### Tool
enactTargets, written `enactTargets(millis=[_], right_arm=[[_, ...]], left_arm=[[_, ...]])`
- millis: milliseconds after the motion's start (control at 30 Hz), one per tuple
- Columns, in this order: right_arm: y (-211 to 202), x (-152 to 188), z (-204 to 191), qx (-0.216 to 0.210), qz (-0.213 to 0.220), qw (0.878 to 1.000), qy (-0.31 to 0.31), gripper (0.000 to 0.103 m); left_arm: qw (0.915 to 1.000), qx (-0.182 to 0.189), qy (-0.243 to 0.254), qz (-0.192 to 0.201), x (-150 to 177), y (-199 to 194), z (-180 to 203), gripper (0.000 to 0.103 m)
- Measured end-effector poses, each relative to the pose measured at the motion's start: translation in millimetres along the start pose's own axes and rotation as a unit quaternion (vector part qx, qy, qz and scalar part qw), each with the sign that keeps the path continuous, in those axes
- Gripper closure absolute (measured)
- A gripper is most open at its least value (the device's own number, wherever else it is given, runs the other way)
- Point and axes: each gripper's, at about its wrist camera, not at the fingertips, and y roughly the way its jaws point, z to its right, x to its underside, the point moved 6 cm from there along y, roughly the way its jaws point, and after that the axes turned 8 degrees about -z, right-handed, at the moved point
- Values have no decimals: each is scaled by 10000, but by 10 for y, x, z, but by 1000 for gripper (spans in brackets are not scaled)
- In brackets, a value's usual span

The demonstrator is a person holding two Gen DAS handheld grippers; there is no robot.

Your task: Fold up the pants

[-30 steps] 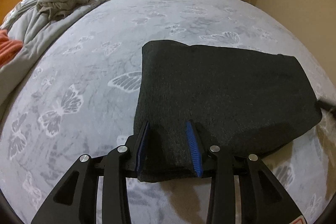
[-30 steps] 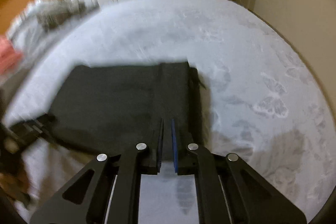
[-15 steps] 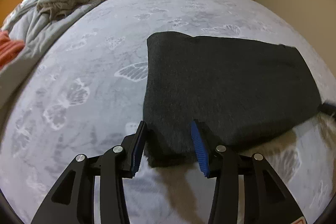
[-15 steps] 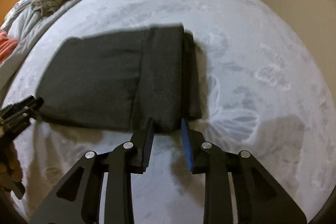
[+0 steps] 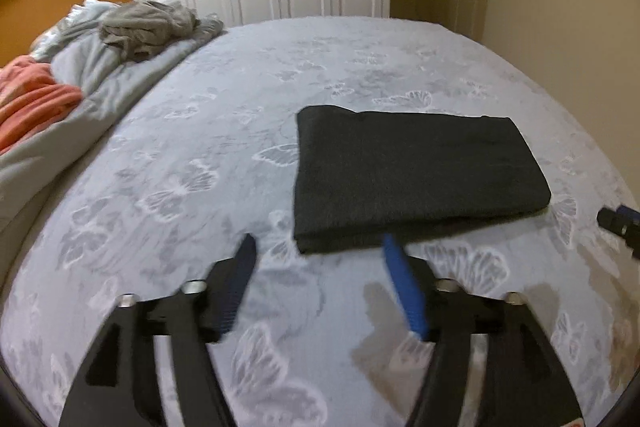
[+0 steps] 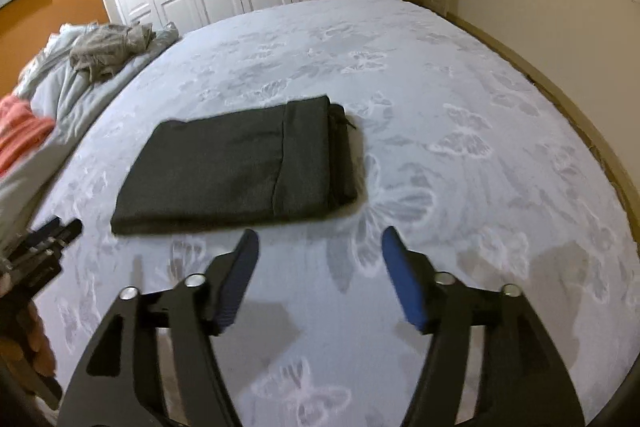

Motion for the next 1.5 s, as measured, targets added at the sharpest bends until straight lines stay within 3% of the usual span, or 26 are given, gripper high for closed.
enactTargets(millis=[100, 133, 167, 367, 467, 633, 767, 1067, 1500], right_arm=[[-89, 246, -86, 90, 18, 9999, -141, 27], [-112, 350, -117, 71, 75, 9998, -162, 15], [-122, 423, -141, 68, 137, 9997, -166, 10], [1, 855, -299, 173, 424, 9977, -493, 10], [61, 944, -226, 460, 635, 9959, -461, 10], [128, 956, -13, 372, 528, 9978, 119, 9], [288, 965, 76, 352, 201, 9986, 349, 9], [305, 994, -155, 674, 261, 9971, -231, 9], [279, 989, -159, 690, 331, 9968, -233, 9]], left_arm=[[9996, -66, 107, 242, 202, -210, -15, 20], [9993, -79, 67, 346, 283, -262, -31, 18], [9990, -69, 24, 435, 351, -295, -40, 18], [9962, -192, 62, 843, 651, -244, -22, 17], [9952, -276, 50, 938, 748, -133, -9, 17], [9976, -111, 12, 687, 781, 22, -17, 17], [9987, -175, 11, 477, 795, 123, -6, 17], [9992, -274, 145, 249, 814, 229, 58, 17], [9994, -254, 64, 216, 821, 234, 36, 17]])
